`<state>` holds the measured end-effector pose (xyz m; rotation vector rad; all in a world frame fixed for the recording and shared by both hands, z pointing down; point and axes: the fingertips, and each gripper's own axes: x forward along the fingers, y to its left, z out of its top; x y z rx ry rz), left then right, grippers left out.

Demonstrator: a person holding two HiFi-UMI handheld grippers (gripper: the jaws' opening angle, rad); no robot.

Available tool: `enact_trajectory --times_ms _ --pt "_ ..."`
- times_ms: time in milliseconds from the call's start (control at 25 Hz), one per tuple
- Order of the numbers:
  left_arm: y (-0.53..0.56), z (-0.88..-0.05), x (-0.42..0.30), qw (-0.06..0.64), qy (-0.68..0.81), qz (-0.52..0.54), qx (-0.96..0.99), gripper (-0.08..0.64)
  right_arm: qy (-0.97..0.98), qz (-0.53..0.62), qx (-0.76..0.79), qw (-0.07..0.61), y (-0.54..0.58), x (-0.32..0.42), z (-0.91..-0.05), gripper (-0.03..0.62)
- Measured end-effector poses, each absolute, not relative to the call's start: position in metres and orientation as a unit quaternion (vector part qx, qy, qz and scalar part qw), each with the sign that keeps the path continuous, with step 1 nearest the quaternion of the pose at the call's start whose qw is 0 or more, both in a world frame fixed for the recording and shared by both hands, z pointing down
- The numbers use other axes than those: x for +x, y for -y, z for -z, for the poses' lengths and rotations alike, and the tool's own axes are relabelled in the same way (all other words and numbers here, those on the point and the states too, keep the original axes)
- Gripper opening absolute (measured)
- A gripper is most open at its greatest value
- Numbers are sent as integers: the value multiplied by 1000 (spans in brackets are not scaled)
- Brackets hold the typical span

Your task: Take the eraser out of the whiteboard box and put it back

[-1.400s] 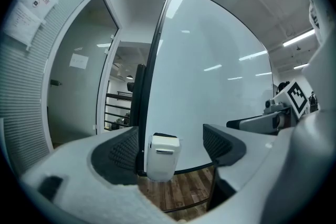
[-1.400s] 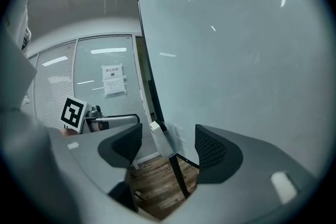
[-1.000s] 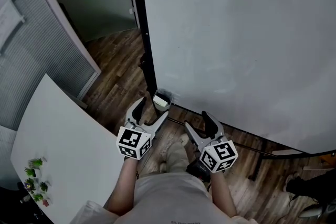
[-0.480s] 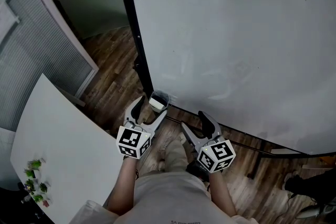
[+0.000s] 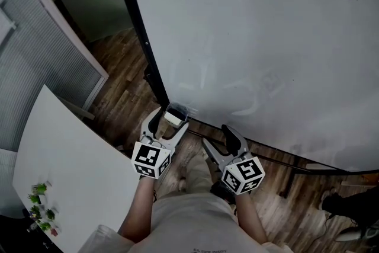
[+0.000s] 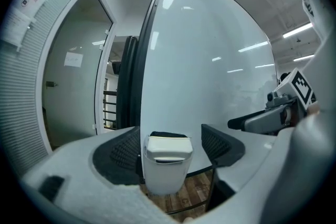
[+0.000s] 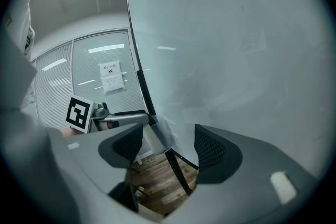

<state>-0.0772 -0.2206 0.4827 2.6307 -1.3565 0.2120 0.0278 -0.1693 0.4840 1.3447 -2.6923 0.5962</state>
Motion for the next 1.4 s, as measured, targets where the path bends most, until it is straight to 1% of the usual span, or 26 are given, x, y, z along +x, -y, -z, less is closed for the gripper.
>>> enact_trajectory --times_ms 200,400,960,1200,1400 --pt "223 -483 -72 78 452 -75 885 351 876 -197 439 35 169 29 -485 313" --pt "226 -483 -66 43 451 -94 886 339 876 -198 439 38 174 30 -487 311" --pt "231 -487 -67 44 459 -94 882 302 871 -202 446 42 175 36 -489 308" --pt "235 -488 -68 36 464 -94 880 278 870 -205 446 41 178 37 -493 304" --pt "233 -487 -69 30 468 -89 878 272 870 -206 447 40 176 37 -492 302"
